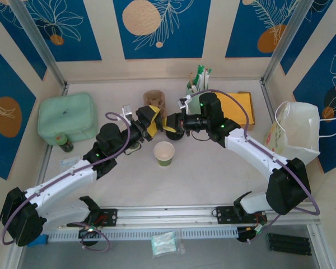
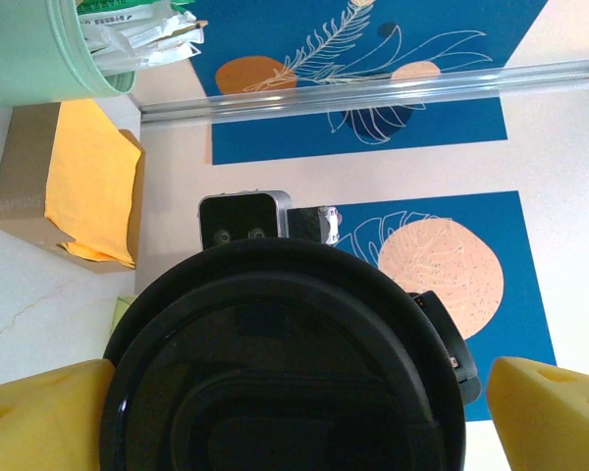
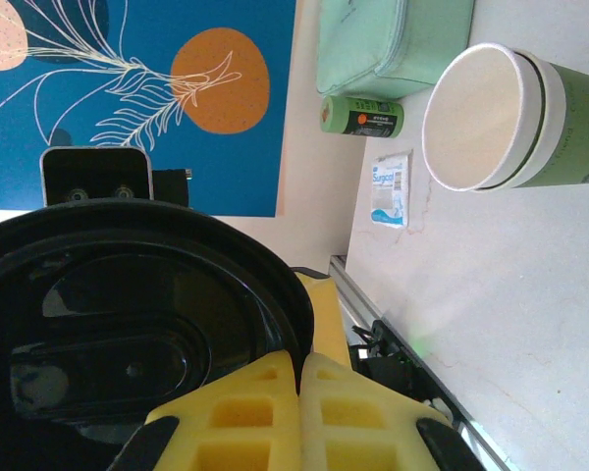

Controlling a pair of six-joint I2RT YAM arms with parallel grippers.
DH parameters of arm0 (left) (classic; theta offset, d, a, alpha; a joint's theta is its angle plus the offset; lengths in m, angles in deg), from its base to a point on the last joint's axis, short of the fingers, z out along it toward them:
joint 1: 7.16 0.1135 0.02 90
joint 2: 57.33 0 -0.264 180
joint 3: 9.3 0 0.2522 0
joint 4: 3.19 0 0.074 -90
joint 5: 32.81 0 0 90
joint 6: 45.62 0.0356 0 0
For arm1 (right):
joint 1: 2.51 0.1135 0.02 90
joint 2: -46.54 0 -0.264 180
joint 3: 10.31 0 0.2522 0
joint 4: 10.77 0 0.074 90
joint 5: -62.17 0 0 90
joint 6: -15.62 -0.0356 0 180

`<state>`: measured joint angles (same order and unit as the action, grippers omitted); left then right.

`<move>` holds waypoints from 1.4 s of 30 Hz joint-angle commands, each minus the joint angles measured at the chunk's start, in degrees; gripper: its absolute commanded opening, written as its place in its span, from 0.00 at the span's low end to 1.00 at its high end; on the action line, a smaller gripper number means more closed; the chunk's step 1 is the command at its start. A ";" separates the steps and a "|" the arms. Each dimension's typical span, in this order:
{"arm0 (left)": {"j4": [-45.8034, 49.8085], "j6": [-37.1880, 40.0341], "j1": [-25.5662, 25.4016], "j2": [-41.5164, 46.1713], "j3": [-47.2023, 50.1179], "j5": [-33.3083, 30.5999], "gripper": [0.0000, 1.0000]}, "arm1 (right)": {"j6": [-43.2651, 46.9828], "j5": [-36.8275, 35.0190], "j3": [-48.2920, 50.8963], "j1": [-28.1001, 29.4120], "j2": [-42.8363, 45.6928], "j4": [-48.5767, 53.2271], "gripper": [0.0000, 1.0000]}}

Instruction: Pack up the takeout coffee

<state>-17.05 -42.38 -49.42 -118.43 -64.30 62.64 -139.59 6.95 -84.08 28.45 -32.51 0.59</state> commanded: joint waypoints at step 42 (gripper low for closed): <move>-2.67 1.26 -0.69 0.36 3.39 -0.17 0.79 | 1.00 -1.41 -0.32 -1.41 1.70 2.48 0.32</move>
<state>-18.99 -42.16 -49.42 -118.63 -61.89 62.01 -139.02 6.01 -84.70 28.04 -33.07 1.93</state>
